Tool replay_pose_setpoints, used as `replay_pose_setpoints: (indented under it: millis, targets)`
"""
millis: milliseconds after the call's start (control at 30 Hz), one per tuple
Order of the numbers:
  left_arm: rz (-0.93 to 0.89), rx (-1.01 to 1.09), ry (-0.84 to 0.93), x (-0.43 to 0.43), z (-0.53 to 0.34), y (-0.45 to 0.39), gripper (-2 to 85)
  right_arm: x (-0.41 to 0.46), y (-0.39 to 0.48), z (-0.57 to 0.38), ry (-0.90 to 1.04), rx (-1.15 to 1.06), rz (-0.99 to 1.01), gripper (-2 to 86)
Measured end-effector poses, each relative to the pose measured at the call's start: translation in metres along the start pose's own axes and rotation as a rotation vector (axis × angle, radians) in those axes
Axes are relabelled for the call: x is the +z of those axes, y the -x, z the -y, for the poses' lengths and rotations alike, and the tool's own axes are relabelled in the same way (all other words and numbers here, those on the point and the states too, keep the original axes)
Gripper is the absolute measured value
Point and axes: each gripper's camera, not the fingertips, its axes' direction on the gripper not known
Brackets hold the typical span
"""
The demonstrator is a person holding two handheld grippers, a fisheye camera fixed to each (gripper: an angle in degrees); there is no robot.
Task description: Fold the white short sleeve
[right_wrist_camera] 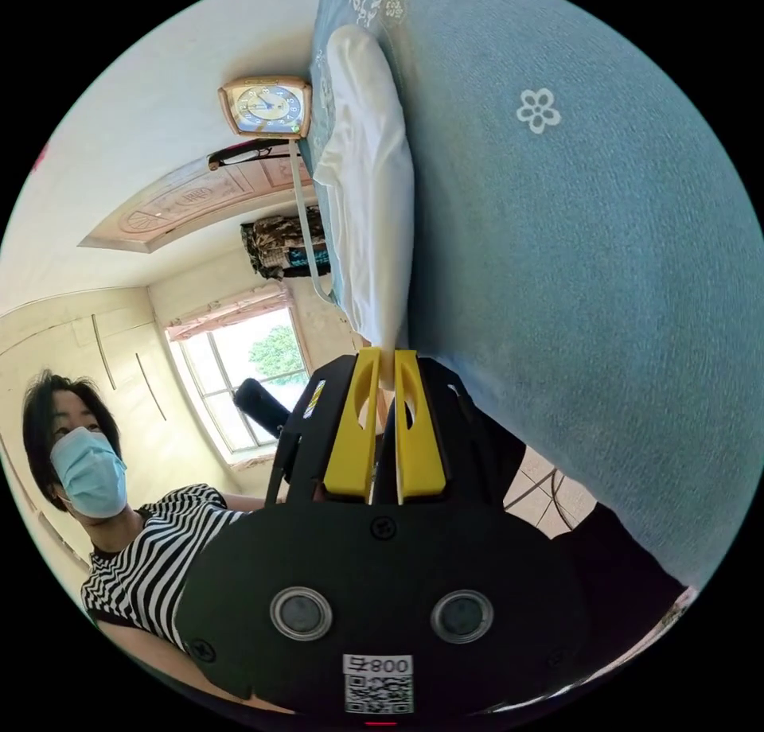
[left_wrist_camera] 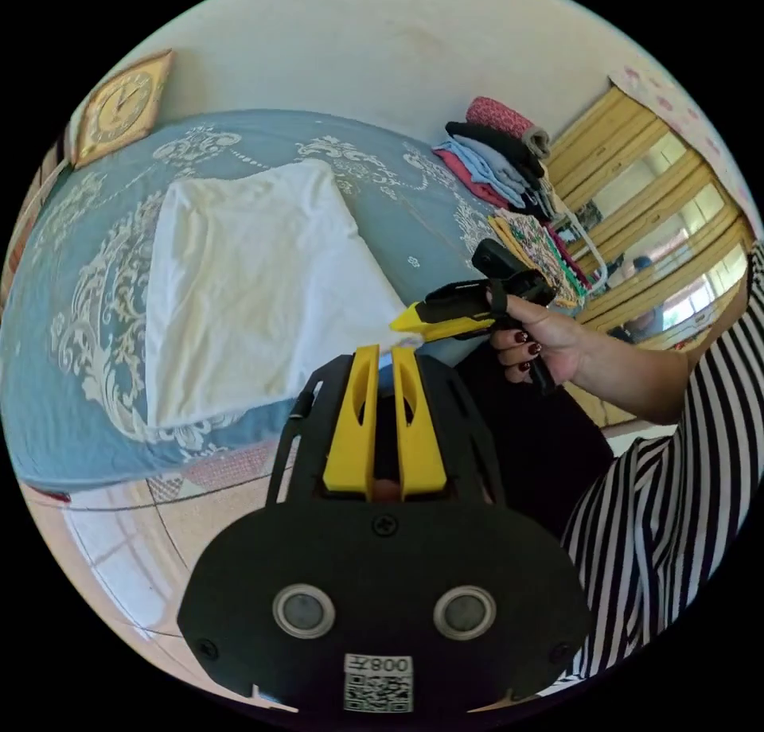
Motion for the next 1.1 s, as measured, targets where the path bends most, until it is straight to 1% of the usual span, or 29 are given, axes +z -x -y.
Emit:
replay_pose_setpoints:
  millis: [67,100,133,167,200,267,333,500,667,833,1000,1100]
  targets:
    - [-0.156,-0.215,-0.060,-0.028,-0.019,0.053,6.9,0.000,0.011,-0.003,0.001,-0.009,0.049,2.9]
    - [-0.208,-0.275,-0.070,-0.033,-0.025,0.068,7.6,0.000,0.013,-0.004,0.000,-0.010,0.056,2.8]
    - [-0.315,-0.393,-0.105,-0.040,-0.038,0.097,9.1,0.001,0.019,-0.006,-0.001,-0.015,0.059,2.6]
    - [-0.403,-0.506,-0.176,-0.049,-0.053,0.125,10.0,0.002,0.025,-0.008,-0.003,-0.020,0.069,2.5]
    - [-0.441,-0.558,-0.214,-0.053,-0.059,0.137,10.4,0.003,0.027,-0.010,-0.005,-0.021,0.078,2.4]
    - [-0.603,-0.707,-0.360,-0.066,-0.080,0.179,11.3,0.008,0.036,-0.016,-0.011,-0.021,0.118,2.2]
    - [-0.681,-0.755,-0.430,-0.075,-0.085,0.200,11.7,0.012,0.044,-0.020,-0.015,-0.027,0.138,2.1]
    - [-0.780,-0.798,-0.504,-0.097,-0.082,0.236,11.9,0.028,0.066,-0.032,-0.020,-0.053,0.158,2.0]
    - [-0.885,-0.902,-0.641,-0.115,-0.092,0.273,11.1,0.055,0.081,-0.050,-0.021,-0.065,0.173,1.9]
    - [-0.902,-0.938,-0.658,-0.132,-0.100,0.291,10.5,0.079,0.095,-0.067,-0.027,-0.080,0.186,1.9]
    - [-0.934,-0.927,-0.658,-0.141,-0.102,0.300,11.1,0.107,0.106,-0.090,-0.026,-0.094,0.194,1.9]
    - [-0.949,-0.936,-0.722,-0.143,-0.104,0.309,11.6,0.125,0.110,-0.107,-0.026,-0.093,0.196,1.9]
